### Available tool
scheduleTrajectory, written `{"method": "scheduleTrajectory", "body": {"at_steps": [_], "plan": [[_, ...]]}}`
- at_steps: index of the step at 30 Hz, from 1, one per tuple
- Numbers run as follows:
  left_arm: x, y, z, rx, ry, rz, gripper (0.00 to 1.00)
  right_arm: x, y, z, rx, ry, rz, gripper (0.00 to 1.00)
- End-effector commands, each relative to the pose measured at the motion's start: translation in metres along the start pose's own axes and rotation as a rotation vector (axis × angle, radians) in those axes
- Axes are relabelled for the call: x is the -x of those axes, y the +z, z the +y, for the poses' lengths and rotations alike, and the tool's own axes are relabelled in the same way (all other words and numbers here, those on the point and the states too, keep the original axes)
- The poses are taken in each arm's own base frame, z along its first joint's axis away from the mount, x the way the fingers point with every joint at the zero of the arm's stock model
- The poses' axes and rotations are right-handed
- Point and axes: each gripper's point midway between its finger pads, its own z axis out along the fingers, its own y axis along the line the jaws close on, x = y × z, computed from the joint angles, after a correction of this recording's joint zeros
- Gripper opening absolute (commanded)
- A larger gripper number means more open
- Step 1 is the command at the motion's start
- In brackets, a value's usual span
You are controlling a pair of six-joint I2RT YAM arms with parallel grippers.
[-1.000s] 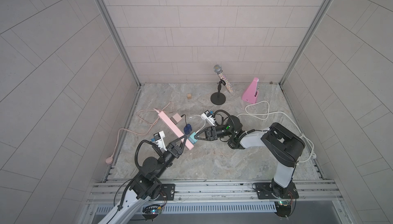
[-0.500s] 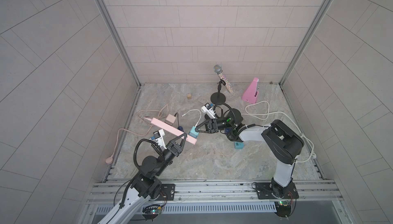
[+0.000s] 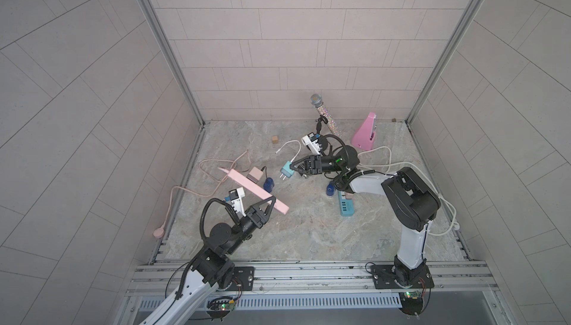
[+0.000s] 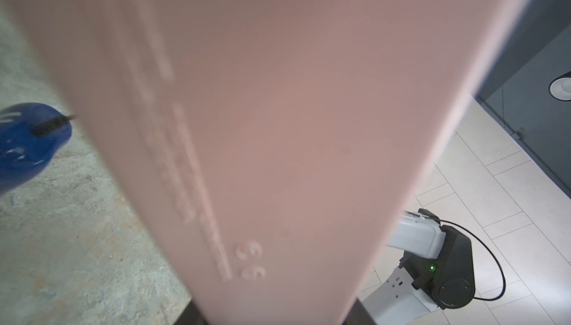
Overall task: Unplug the electric shaver
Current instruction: Remove the plug from the socket, then place the plug at the center of the board.
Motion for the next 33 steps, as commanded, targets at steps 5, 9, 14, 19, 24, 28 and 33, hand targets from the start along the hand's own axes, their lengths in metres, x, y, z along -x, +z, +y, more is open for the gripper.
{"method": "scheduleTrajectory", "body": {"at_steps": [5, 9, 14, 19, 24, 28, 33], "plan": [[-0.004, -0.001, -0.002, -0.050, 0.039, 0.001, 0.00, 0.019, -0.001, 0.007, 0.026, -0.018, -0.045, 0.00], [-0.003, -0.002, -0.002, -0.050, 0.038, -0.002, 0.00, 0.038, -0.028, -0.037, -0.043, 0.081, -0.122, 0.00], [-0.003, -0.002, -0.001, -0.045, 0.037, -0.002, 0.00, 0.052, -0.042, -0.069, -0.088, 0.147, -0.152, 0.00], [-0.002, -0.002, -0.002, -0.049, 0.036, -0.006, 0.00, 0.050, -0.043, -0.109, -0.250, 0.221, -0.104, 0.00], [-0.003, -0.003, -0.001, -0.042, 0.037, -0.005, 0.00, 0.018, -0.076, -0.151, -0.754, 0.165, 0.129, 0.00], [-0.002, -0.003, 0.000, -0.035, 0.045, -0.009, 0.00, 0.023, -0.090, -0.152, -0.847, 0.147, 0.196, 0.00], [-0.002, -0.004, -0.001, -0.038, 0.044, -0.008, 0.00, 0.021, -0.116, -0.166, -1.019, 0.122, 0.235, 0.00]]}}
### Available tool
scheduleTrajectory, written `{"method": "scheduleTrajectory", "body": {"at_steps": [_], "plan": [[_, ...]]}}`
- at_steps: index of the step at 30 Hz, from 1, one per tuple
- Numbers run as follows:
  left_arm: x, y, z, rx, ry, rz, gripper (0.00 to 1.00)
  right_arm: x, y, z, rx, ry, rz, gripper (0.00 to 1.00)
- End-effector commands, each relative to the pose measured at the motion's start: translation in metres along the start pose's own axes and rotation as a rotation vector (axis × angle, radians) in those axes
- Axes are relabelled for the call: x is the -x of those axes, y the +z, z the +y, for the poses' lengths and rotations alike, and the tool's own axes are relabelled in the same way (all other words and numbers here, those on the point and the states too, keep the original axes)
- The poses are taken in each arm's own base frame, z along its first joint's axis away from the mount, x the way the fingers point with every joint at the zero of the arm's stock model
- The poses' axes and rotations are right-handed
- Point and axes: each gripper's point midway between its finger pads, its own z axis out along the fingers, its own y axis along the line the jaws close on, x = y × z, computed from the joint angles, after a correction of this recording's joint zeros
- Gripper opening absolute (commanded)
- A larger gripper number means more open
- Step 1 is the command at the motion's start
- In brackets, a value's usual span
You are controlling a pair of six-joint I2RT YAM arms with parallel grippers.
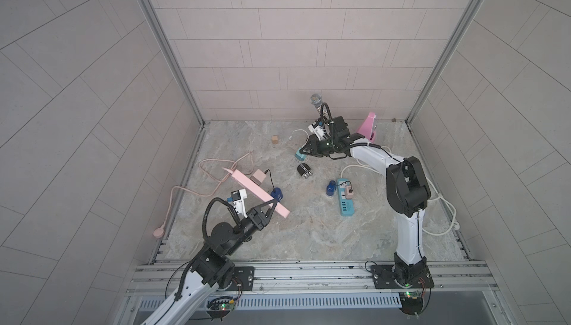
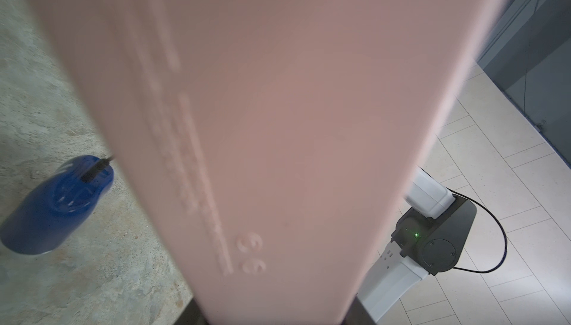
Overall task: Unplug the electric shaver
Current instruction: Place the plug at the center of the board.
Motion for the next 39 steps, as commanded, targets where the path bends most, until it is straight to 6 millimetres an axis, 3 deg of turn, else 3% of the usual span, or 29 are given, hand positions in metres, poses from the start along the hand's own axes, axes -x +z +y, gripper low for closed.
{"method": "scheduleTrajectory", "body": {"at_steps": [1, 6, 15, 27, 39], "plan": [[0.005, -0.002, -0.008, -0.066, 0.049, -0.042, 0.00, -0.029, -0.014, -0.035, -0.217, -0.045, 0.120, 0.00], [0.006, -0.002, -0.008, -0.064, 0.050, -0.044, 0.00, -0.042, -0.027, -0.073, -0.471, -0.111, 0.206, 0.00], [0.006, -0.002, -0.010, -0.072, 0.049, -0.045, 0.00, -0.049, -0.042, -0.095, -0.705, -0.213, 0.315, 0.00], [0.007, -0.004, -0.013, -0.083, 0.048, -0.049, 0.00, -0.046, -0.026, -0.109, -0.929, -0.346, 0.426, 0.00], [0.007, -0.004, -0.012, -0.078, 0.048, -0.051, 0.00, -0.048, -0.003, -0.113, -0.935, -0.374, 0.485, 0.04]]}}
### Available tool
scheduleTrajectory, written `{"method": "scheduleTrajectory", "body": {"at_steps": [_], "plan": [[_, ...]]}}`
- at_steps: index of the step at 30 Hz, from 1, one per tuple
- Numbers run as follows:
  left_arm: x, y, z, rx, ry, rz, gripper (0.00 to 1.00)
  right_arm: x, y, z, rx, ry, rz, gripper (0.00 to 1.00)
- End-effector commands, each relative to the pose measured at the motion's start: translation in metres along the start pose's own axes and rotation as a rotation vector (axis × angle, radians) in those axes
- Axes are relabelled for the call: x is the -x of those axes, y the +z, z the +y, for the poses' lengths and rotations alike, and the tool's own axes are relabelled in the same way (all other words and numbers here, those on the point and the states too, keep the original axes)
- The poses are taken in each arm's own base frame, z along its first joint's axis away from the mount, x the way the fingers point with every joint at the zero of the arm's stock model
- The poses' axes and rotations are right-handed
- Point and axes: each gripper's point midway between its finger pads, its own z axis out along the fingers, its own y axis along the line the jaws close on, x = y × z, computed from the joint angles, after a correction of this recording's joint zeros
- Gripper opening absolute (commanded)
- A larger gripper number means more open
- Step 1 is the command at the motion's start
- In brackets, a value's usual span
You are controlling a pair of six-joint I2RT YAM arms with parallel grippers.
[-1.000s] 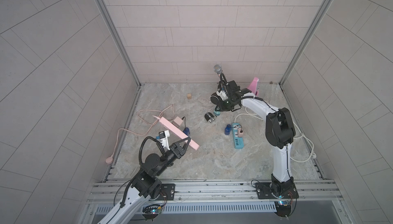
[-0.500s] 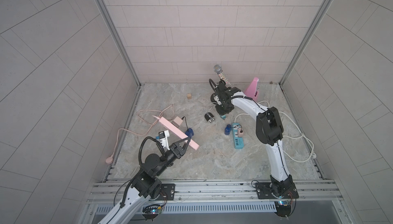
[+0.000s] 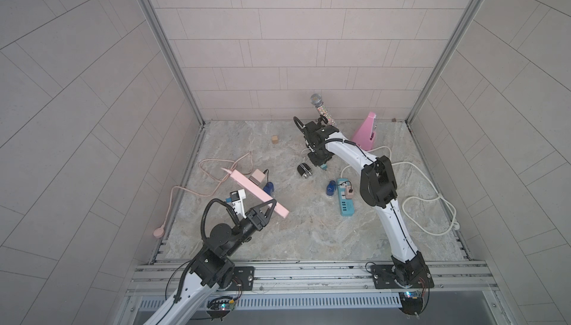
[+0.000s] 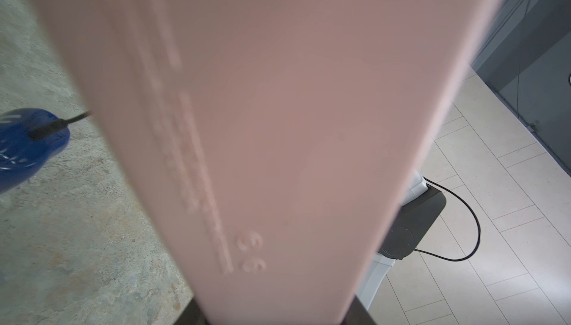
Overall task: Unplug the electric shaver
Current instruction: Place the plug at the center of the board.
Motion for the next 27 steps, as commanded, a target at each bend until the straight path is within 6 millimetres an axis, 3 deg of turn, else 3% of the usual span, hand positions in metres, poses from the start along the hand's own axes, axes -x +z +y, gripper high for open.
{"method": "scheduleTrajectory", "body": {"at_steps": [1, 8, 20, 27], "plan": [[0.006, -0.001, -0.010, -0.070, 0.044, -0.042, 0.00, -0.013, 0.009, 0.007, -0.015, -0.054, 0.071, 0.04], [0.006, -0.001, -0.009, -0.068, 0.043, -0.041, 0.00, -0.010, 0.013, 0.015, 0.001, -0.069, 0.070, 0.13], [0.006, -0.002, -0.010, -0.070, 0.044, -0.041, 0.00, -0.011, 0.018, 0.032, 0.038, -0.094, 0.076, 0.43], [0.006, -0.002, -0.009, -0.066, 0.044, -0.041, 0.00, -0.011, 0.019, 0.033, 0.043, -0.093, 0.075, 0.51]]}}
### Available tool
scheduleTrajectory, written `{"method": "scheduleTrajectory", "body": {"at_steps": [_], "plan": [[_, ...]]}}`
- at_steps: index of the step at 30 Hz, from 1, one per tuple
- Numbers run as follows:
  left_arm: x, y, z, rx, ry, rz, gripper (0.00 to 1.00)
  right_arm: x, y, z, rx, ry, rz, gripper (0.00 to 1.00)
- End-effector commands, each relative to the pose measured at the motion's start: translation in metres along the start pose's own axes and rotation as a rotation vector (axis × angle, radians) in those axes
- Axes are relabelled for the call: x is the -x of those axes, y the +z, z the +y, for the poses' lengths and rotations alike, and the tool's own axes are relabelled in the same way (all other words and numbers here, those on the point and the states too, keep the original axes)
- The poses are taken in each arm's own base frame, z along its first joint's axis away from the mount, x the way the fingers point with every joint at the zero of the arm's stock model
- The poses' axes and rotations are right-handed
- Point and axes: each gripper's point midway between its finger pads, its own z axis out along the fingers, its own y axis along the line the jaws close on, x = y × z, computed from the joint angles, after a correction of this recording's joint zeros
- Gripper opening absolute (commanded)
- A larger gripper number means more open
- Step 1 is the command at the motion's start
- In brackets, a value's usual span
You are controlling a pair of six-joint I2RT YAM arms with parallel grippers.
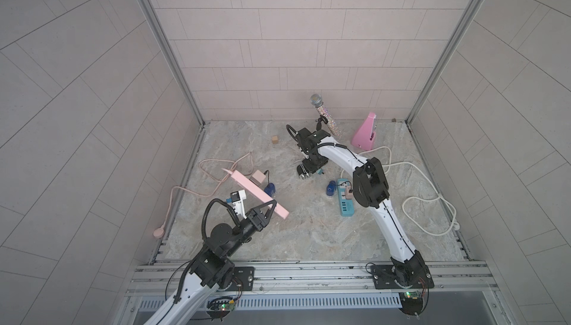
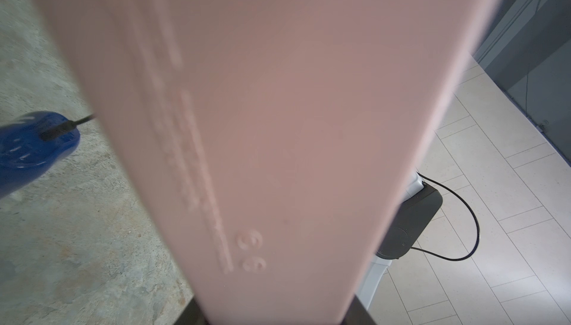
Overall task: Unplug the electric shaver
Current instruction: Place the plug at the center of the board.
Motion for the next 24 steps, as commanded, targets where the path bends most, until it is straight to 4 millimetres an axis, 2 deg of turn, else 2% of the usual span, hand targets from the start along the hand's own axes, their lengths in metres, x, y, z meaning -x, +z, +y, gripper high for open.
{"method": "scheduleTrajectory", "body": {"at_steps": [1, 4, 13, 19, 24], "plan": [[0.007, -0.002, -0.012, -0.080, 0.046, -0.046, 0.00, -0.005, 0.000, 0.002, 0.003, -0.014, 0.024, 0.52], [0.007, -0.002, -0.013, -0.083, 0.046, -0.049, 0.00, -0.003, -0.008, 0.002, 0.015, -0.006, 0.006, 0.55], [0.007, -0.002, -0.014, -0.088, 0.047, -0.046, 0.00, 0.007, -0.049, -0.006, 0.024, 0.018, -0.087, 0.63], [0.007, -0.003, -0.016, -0.094, 0.046, -0.043, 0.00, 0.003, -0.038, -0.007, 0.038, 0.032, -0.061, 0.64], [0.007, -0.003, -0.016, -0.095, 0.048, -0.044, 0.00, 0.004, -0.043, -0.009, 0.038, 0.037, -0.076, 0.65]]}}
